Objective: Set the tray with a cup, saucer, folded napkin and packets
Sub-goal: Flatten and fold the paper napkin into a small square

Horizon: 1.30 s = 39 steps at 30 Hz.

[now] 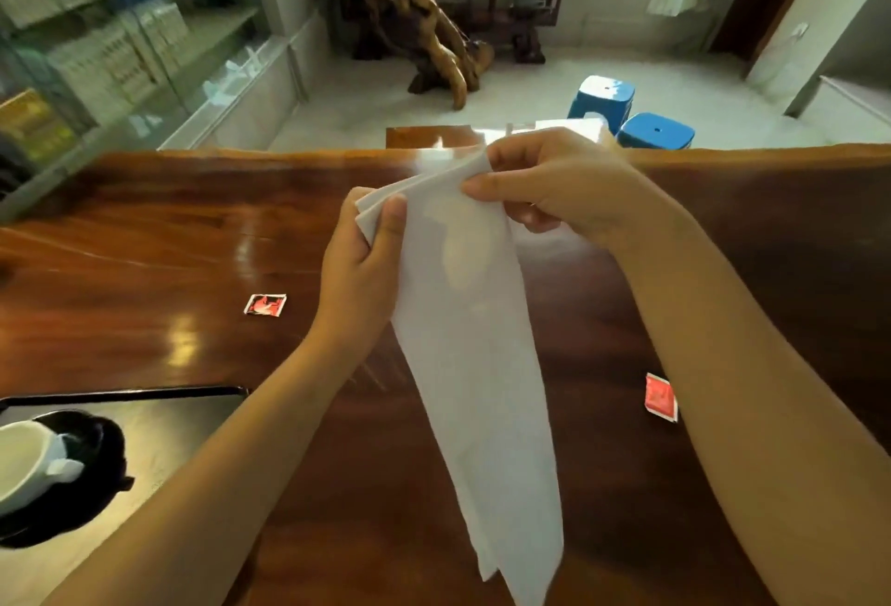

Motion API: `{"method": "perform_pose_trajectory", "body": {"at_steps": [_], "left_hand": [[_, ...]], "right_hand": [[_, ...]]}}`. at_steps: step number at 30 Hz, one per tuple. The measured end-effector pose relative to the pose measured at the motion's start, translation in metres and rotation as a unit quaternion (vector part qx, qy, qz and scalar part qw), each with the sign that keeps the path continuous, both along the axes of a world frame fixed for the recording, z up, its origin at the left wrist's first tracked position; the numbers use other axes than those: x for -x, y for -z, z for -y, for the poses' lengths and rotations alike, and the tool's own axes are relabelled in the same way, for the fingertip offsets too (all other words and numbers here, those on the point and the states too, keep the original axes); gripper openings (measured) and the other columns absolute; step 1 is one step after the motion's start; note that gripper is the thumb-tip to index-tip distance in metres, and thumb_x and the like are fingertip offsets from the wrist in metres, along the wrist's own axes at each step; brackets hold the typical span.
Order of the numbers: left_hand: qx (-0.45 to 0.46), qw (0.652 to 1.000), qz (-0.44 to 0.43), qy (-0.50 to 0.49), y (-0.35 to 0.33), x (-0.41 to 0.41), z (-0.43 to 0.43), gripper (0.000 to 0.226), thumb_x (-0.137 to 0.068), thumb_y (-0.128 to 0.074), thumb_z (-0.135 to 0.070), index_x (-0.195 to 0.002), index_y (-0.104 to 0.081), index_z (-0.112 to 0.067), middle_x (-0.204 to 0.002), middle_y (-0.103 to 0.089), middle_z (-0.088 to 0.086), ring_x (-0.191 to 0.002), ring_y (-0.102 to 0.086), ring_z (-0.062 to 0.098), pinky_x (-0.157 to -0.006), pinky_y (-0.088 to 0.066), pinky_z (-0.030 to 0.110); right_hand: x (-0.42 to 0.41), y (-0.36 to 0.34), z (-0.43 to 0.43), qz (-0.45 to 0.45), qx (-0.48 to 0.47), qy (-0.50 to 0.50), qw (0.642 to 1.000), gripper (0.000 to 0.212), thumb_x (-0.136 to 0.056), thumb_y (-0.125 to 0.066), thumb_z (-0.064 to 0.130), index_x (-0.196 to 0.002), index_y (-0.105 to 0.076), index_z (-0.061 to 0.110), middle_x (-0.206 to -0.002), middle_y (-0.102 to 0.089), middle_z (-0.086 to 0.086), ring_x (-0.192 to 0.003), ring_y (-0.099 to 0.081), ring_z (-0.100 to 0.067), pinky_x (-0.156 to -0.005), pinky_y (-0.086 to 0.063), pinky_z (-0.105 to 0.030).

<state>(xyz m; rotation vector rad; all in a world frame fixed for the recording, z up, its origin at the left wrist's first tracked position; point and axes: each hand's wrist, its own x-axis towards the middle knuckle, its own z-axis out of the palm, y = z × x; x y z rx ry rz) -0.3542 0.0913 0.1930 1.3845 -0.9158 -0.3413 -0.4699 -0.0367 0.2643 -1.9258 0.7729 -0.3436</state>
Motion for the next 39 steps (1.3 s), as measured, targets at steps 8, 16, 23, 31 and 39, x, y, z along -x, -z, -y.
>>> {"method": "perform_pose_trajectory", "body": {"at_steps": [8, 16, 23, 31, 39], "left_hand": [[-0.29, 0.946, 0.145, 0.018, 0.105, -0.103, 0.059, 0.026, -0.089, -0.06, -0.031, -0.094, -0.069, -0.008, -0.084, -0.063, 0.004, -0.079, -0.055, 0.017, -0.07, -0.042, 0.032], [-0.334, 0.924, 0.183, 0.026, 0.133, -0.126, 0.085, 0.026, -0.089, -0.06, -0.031, -0.1, -0.071, -0.01, -0.082, -0.071, 0.007, -0.058, -0.066, 0.019, -0.068, -0.057, 0.035], [-0.243, 0.915, 0.321, 0.002, 0.172, -0.065, 0.02, 0.024, -0.089, -0.057, -0.034, -0.1, -0.074, -0.02, -0.09, -0.074, 0.0, -0.076, -0.067, 0.018, -0.063, -0.056, 0.036], [-0.34, 0.892, 0.29, 0.064, 0.269, 0.027, -0.064, 0.022, -0.084, -0.058, -0.025, -0.098, -0.074, -0.017, -0.102, -0.072, 0.004, -0.086, -0.07, 0.022, -0.069, -0.059, 0.03], [-0.355, 0.916, 0.188, 0.022, 0.284, 0.044, -0.069, 0.022, -0.078, -0.072, -0.006, -0.099, -0.072, -0.012, -0.12, -0.06, 0.003, -0.109, -0.058, 0.017, -0.094, -0.042, 0.015]], "right_hand": [[-0.065, 0.139, 0.046, -0.051, -0.136, 0.083, 0.986, 0.006, -0.085, -0.065, 0.007, -0.087, -0.061, 0.002, -0.072, -0.056, -0.011, -0.052, -0.065, -0.014, -0.045, -0.055, -0.022], [-0.094, 0.206, 0.068, 0.016, -0.196, 0.136, 0.971, 0.007, -0.086, -0.063, 0.006, -0.089, -0.061, 0.001, -0.09, -0.063, -0.019, -0.077, -0.069, -0.021, -0.07, -0.061, -0.029], [-0.034, 0.227, 0.039, 0.044, -0.264, 0.108, 0.957, 0.024, -0.09, -0.05, 0.007, -0.103, -0.068, 0.0, -0.101, -0.07, -0.015, -0.095, -0.069, -0.024, -0.085, -0.057, -0.032], [0.038, 0.325, -0.039, -0.098, -0.087, 0.088, 0.987, 0.019, -0.089, -0.054, 0.005, -0.095, -0.065, 0.019, -0.096, -0.062, 0.009, -0.088, -0.06, -0.008, -0.071, -0.047, -0.011], [0.04, 0.345, -0.06, -0.071, -0.067, 0.107, 0.989, 0.027, -0.089, -0.055, 0.008, -0.111, -0.057, 0.023, -0.113, -0.052, 0.01, -0.098, -0.055, -0.006, -0.078, -0.047, -0.012]]}}
